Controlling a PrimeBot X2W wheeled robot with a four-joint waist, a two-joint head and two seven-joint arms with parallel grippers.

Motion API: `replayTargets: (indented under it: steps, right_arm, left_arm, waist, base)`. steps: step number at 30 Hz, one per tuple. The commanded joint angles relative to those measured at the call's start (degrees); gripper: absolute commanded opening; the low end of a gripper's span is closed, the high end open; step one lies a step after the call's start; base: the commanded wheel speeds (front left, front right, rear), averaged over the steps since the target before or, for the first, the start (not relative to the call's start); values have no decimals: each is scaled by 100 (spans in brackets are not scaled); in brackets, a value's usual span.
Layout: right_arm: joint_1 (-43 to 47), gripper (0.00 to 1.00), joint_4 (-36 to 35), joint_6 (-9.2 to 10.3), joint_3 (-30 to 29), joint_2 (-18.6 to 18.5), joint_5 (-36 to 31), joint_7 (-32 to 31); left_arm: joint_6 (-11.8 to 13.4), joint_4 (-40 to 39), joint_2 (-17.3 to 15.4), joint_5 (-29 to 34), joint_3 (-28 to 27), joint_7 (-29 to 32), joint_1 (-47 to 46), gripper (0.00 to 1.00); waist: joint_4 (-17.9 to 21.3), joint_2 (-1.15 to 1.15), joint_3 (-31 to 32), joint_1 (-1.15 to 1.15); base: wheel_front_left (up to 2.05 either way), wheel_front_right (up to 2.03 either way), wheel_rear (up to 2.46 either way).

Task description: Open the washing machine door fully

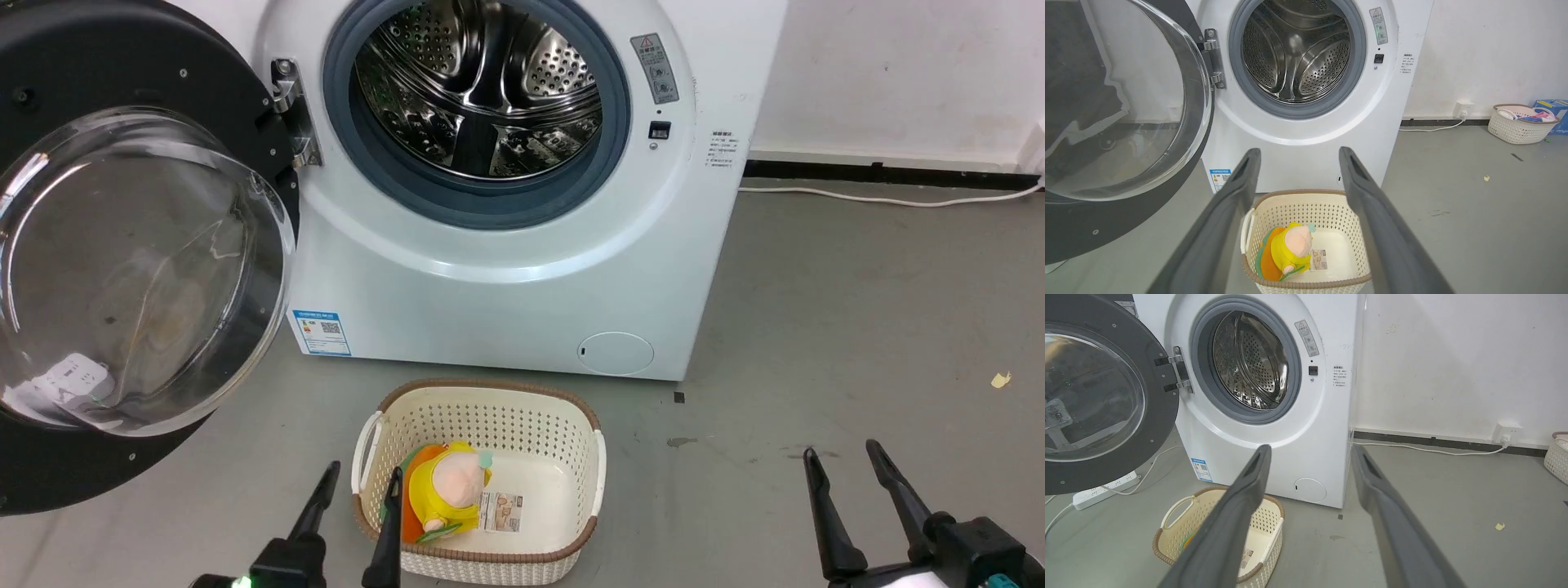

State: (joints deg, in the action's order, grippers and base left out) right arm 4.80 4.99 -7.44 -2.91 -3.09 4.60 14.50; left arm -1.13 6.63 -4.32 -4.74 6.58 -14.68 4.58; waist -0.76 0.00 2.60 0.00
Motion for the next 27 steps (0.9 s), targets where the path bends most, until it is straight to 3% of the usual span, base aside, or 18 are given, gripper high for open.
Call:
replayTargets:
  steps: [1,13,14,27]
  right_arm:
    - [72,100,47,-5,8,21,44,36]
    - [12,100,171,-5,21,21,60,45]
    - [-3,0,178,0,22,0,23,23]
    - [-38,0,129,0,39,1,-15,-86]
  left_arm:
    - [23,63,13,67,10,-31,41,100]
    - [22,56,41,52,-16,-31,-29,100]
    - [-7,48,15,43,-4,0,-5,0]
    - [4,7,16,76,-46,111,-40,0]
  waist:
    - [0,0,0,0]
    - [3,0,-19,0]
    - [1,0,-22,0]
    - [7,0,-40,0]
  base:
    - [0,0,0]
    - [0,0,0]
    - [0,0,0]
    - [0,0,0]
